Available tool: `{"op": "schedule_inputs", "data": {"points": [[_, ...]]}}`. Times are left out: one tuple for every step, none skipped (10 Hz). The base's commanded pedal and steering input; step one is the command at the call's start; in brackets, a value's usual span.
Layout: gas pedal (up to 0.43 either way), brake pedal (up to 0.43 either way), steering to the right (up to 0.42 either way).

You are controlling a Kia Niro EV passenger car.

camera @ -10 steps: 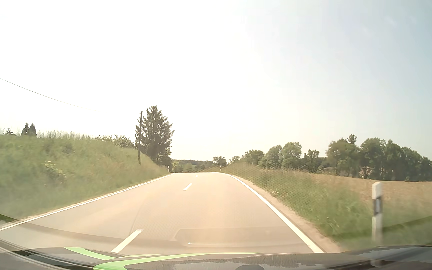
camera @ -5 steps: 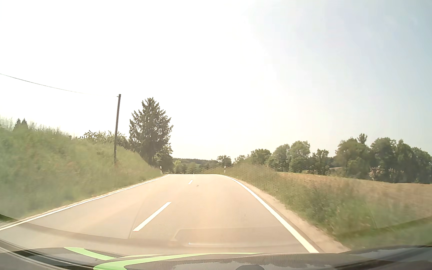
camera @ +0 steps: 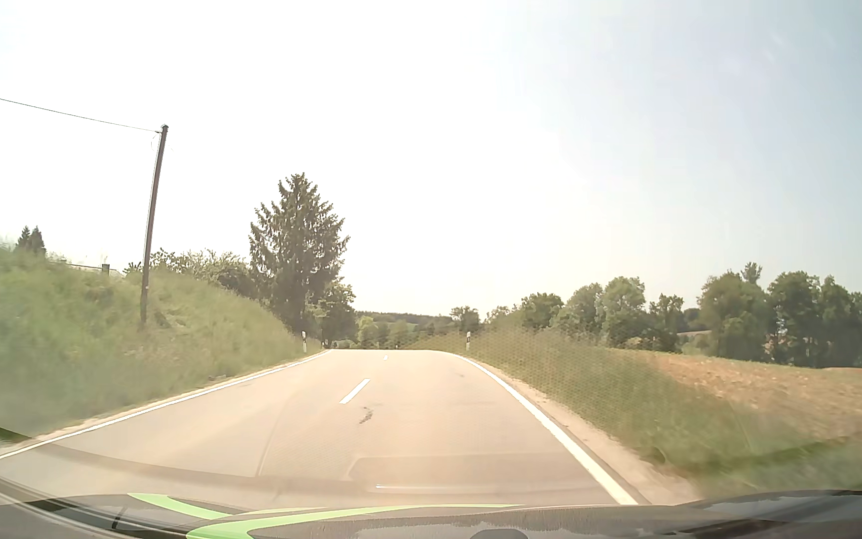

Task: Follow the waypoints while adhering to traffic rules and regulations

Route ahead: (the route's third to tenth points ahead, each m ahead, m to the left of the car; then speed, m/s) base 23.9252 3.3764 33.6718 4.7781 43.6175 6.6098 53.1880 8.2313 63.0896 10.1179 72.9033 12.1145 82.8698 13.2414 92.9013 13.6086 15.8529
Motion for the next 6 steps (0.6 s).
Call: {"op": "schedule_inputs", "data": {"points": [[0.087, 0.0, -0.023], [0.087, 0.0, -0.024], [0.047, 0.0, -0.024], [0.0, 0.0, -0.024], [0.0, 0.0, -0.024], [0.0, 0.0, -0.024]]}}
